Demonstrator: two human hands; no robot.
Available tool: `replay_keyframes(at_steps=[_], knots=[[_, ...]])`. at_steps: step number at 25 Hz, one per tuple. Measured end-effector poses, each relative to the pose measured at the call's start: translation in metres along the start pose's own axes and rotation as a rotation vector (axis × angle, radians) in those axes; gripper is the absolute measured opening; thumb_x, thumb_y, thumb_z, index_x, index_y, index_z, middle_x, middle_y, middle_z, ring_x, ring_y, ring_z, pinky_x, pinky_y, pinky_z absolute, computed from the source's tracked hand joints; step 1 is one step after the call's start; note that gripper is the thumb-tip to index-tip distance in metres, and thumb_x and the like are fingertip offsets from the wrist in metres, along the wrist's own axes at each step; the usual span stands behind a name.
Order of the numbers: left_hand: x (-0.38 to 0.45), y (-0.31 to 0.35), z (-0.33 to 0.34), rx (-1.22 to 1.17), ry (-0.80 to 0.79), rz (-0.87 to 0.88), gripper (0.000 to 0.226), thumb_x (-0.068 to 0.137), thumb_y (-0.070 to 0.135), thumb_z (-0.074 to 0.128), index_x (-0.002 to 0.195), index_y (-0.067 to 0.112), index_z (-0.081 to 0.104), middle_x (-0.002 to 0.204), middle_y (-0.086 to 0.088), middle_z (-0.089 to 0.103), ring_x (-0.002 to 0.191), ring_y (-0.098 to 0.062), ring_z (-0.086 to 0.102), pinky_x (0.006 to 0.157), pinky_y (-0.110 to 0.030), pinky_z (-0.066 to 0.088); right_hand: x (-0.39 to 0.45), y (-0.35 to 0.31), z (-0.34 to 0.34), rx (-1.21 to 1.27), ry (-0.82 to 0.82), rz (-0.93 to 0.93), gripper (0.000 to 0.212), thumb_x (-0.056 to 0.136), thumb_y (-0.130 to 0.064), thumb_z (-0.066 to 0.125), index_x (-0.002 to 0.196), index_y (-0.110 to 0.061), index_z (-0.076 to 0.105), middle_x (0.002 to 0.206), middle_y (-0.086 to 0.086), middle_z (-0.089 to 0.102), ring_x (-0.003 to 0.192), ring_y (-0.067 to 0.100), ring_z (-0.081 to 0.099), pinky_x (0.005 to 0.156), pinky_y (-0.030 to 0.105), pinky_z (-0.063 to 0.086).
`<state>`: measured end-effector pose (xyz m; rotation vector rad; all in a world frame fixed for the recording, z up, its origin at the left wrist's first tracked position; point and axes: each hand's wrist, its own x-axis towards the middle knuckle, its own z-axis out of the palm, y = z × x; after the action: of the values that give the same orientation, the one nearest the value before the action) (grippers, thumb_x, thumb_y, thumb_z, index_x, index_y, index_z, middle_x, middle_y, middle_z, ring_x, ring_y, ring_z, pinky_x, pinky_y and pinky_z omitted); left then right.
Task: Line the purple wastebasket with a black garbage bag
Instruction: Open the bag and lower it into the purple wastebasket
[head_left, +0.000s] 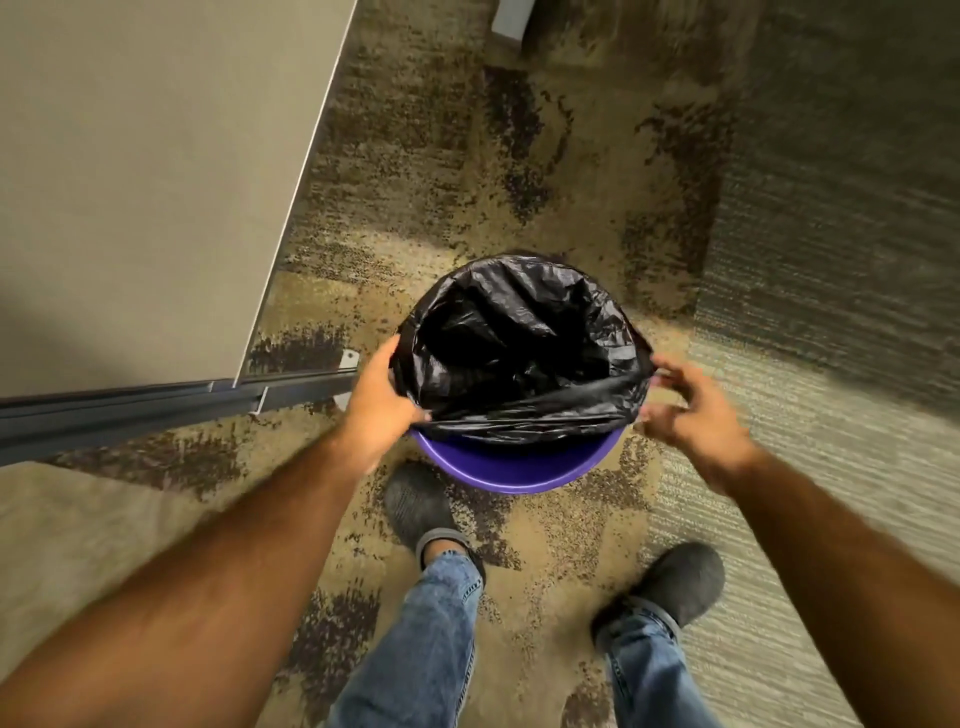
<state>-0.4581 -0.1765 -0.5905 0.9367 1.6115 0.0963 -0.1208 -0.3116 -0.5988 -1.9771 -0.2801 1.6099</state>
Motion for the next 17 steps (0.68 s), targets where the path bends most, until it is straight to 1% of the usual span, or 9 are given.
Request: replay_keyframes(at_steps=[2, 4, 5, 7, 9, 11, 12, 14, 17], knots=[[-0.017, -0.022, 0.009, -0.034, 0.184, -0.013, 0.106, 0.074, -0.019, 0.079, 0.160, 0.022, 0.033, 0.145, 0.006, 0.051, 0.130, -0.014, 0.052, 0.087, -0.017, 0.048, -0.014, 0.041, 0.008, 0.114, 0.153, -0.005, 0.061, 0.085, 0.028, 0.065, 0.118, -0.023, 0.057, 0.121, 0.015, 0.058, 0.102, 0.041, 0.069, 0.087, 0.042, 0.065], [-0.030, -0.042, 0.020, -0.105, 0.374, -0.093, 0.091, 0.077, -0.006, 0.084, 0.154, 0.017, 0.040, 0.144, -0.003, 0.055, 0.121, -0.021, 0.060, 0.092, -0.031, 0.056, -0.027, 0.059, 0.023, 0.024, 0.294, -0.050, 0.051, 0.089, 0.020, 0.067, 0.113, -0.023, 0.053, 0.114, 0.006, 0.059, 0.099, 0.038, 0.065, 0.081, 0.032, 0.064], [-0.034, -0.052, 0.026, -0.164, 0.432, -0.158, 0.077, 0.080, 0.003, 0.085, 0.146, 0.015, 0.046, 0.136, -0.008, 0.060, 0.112, -0.022, 0.065, 0.088, -0.036, 0.060, -0.034, 0.058, 0.030, -0.129, 0.357, -0.133, 0.049, 0.090, 0.015, 0.068, 0.118, -0.022, 0.054, 0.118, 0.003, 0.057, 0.098, 0.032, 0.065, 0.080, 0.027, 0.062], [-0.046, -0.065, 0.042, -0.285, 0.451, -0.298, 0.045, 0.088, 0.014, 0.080, 0.127, 0.009, 0.059, 0.117, -0.012, 0.069, 0.094, -0.022, 0.071, 0.072, -0.034, 0.064, -0.043, 0.048, 0.046, -0.526, 0.386, -0.378, 0.058, 0.090, 0.005, 0.073, 0.139, -0.020, 0.054, 0.138, 0.004, 0.050, 0.110, 0.019, 0.061, 0.099, 0.033, 0.058], [-0.054, -0.070, 0.055, -0.345, 0.425, -0.365, 0.022, 0.094, 0.014, 0.074, 0.113, 0.006, 0.065, 0.102, -0.014, 0.074, 0.080, -0.021, 0.073, 0.061, -0.029, 0.062, -0.034, 0.038, 0.054, -0.920, 0.299, -0.593, 0.070, 0.091, -0.005, 0.073, 0.154, -0.023, 0.051, 0.156, 0.008, 0.043, 0.130, 0.023, 0.053, 0.112, 0.044, 0.051], [-0.060, -0.072, 0.063, -0.375, 0.448, -0.362, 0.013, 0.097, 0.011, 0.070, 0.108, 0.004, 0.067, 0.096, -0.013, 0.076, 0.078, -0.020, 0.075, 0.058, -0.027, 0.062, -0.014, 0.035, 0.054, -1.180, 0.240, -0.733, 0.054, 0.092, -0.008, 0.072, 0.145, -0.018, 0.064, 0.147, 0.012, 0.055, 0.120, 0.033, 0.057, 0.097, 0.049, 0.054], [-0.064, -0.072, 0.067, -0.387, 0.469, -0.355, 0.012, 0.097, 0.011, 0.070, 0.107, 0.004, 0.068, 0.095, -0.011, 0.076, 0.080, -0.020, 0.076, 0.059, -0.028, 0.062, -0.006, 0.034, 0.051, -1.229, 0.228, -0.798, 0.037, 0.092, -0.008, 0.074, 0.129, -0.014, 0.074, 0.133, 0.011, 0.063, 0.107, 0.034, 0.060, 0.086, 0.047, 0.055], [-0.070, -0.074, 0.074, -0.395, 0.501, -0.355, 0.011, 0.097, 0.010, 0.070, 0.105, 0.004, 0.068, 0.094, -0.008, 0.076, 0.084, -0.021, 0.077, 0.061, -0.032, 0.065, 0.001, 0.036, 0.040, -1.229, 0.207, -0.921, 0.015, 0.088, -0.003, 0.081, 0.102, -0.008, 0.077, 0.107, 0.010, 0.069, 0.087, 0.033, 0.060, 0.072, 0.044, 0.053], [-0.075, -0.078, 0.084, -0.469, 0.477, -0.389, 0.005, 0.098, 0.008, 0.068, 0.101, 0.004, 0.066, 0.092, -0.005, 0.072, 0.085, -0.020, 0.076, 0.066, -0.035, 0.065, -0.003, 0.047, 0.019, -1.063, 0.171, -0.951, 0.015, 0.085, 0.003, 0.081, 0.098, -0.003, 0.075, 0.103, 0.012, 0.070, 0.091, 0.036, 0.066, 0.078, 0.045, 0.058]])
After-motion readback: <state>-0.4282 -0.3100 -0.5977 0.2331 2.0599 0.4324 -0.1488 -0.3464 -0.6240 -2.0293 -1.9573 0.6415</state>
